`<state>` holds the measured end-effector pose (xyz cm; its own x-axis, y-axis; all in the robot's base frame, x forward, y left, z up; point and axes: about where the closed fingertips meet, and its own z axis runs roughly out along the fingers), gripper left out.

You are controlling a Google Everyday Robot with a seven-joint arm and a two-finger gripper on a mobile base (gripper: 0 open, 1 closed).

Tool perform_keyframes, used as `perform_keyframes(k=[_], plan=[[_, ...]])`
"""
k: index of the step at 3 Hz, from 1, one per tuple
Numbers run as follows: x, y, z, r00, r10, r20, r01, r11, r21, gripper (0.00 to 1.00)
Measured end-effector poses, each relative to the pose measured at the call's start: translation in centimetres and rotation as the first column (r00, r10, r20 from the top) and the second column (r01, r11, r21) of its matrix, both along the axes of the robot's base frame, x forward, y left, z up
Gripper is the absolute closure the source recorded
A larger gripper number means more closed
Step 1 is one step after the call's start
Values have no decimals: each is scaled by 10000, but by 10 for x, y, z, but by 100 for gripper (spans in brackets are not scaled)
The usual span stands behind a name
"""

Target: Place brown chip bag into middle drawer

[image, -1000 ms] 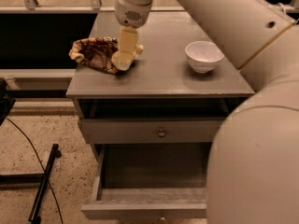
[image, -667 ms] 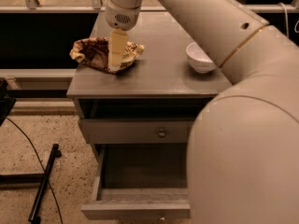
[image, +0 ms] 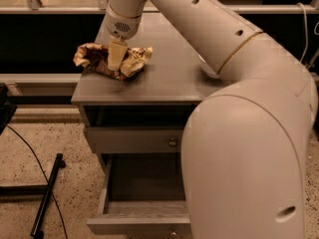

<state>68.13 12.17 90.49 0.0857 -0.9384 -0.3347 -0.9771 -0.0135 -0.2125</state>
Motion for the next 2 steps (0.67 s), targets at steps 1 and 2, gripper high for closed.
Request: perform_keyframes(k=[1, 2], plan=[[-5, 3, -25, 9984, 250, -511, -246, 9997, 87, 72], [-11, 4, -30, 9950, 481, -873, -432, 9974, 573, 96]])
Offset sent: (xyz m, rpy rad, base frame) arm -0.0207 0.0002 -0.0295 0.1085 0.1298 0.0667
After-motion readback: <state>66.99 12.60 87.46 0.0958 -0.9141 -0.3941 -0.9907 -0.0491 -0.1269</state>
